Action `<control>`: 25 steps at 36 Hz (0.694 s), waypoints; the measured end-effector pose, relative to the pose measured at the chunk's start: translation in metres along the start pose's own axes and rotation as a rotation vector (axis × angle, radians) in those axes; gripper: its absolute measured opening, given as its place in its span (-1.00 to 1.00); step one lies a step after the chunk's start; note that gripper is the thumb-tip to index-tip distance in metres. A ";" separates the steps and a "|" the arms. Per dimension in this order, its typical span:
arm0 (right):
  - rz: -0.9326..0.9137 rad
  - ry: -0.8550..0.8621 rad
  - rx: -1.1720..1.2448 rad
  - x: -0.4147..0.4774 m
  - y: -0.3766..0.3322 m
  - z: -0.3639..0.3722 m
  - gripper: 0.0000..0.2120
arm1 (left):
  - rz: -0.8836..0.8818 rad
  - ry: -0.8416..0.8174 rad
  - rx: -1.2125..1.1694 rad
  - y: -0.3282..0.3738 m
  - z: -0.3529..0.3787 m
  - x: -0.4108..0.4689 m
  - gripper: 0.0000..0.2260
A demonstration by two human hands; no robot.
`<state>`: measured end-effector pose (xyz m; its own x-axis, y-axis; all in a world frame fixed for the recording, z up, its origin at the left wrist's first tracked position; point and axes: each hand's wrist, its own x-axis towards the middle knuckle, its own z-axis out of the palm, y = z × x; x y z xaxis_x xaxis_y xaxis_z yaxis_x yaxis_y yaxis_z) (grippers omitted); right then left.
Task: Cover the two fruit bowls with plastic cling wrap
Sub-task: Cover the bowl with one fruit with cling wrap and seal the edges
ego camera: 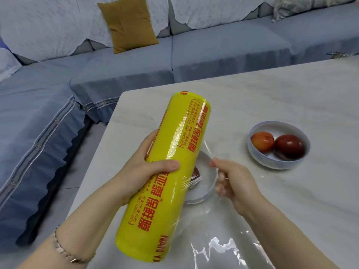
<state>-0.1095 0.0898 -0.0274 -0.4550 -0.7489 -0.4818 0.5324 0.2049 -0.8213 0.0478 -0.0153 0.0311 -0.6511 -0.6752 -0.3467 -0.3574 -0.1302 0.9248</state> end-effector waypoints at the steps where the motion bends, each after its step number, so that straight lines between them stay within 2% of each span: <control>1: 0.012 -0.042 -0.066 0.001 0.000 0.000 -0.82 | -0.014 -0.025 -0.011 0.000 -0.003 0.000 -0.12; 5: -0.011 -0.120 -0.169 0.010 0.000 0.007 -0.85 | -0.062 -0.072 0.002 -0.003 -0.008 0.004 -0.04; 9: 0.156 -0.246 0.107 0.017 -0.008 0.013 -0.83 | -0.072 -0.078 0.018 -0.002 -0.007 0.006 -0.10; 15: 0.288 -0.295 0.278 0.028 -0.021 0.010 -0.78 | -0.049 -0.111 0.060 0.007 -0.005 0.006 -0.12; 18: 0.309 -0.255 0.370 0.034 -0.026 0.009 -0.75 | -0.050 -0.113 0.093 0.009 -0.007 0.006 -0.11; 21: 0.318 -0.192 0.398 0.035 -0.027 0.006 -0.80 | -0.046 -0.118 0.108 0.008 -0.010 0.006 -0.01; 23: 0.275 -0.102 0.417 0.035 -0.026 0.004 -0.83 | -0.041 -0.122 0.113 0.007 -0.011 0.005 0.01; 25: 0.195 0.037 0.470 0.035 -0.025 0.003 -0.85 | -0.037 -0.101 0.112 0.006 -0.008 0.003 -0.05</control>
<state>-0.1369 0.0567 -0.0231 -0.3352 -0.7004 -0.6302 0.8698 0.0269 -0.4926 0.0490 -0.0243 0.0371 -0.6983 -0.5940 -0.3994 -0.4511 -0.0681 0.8899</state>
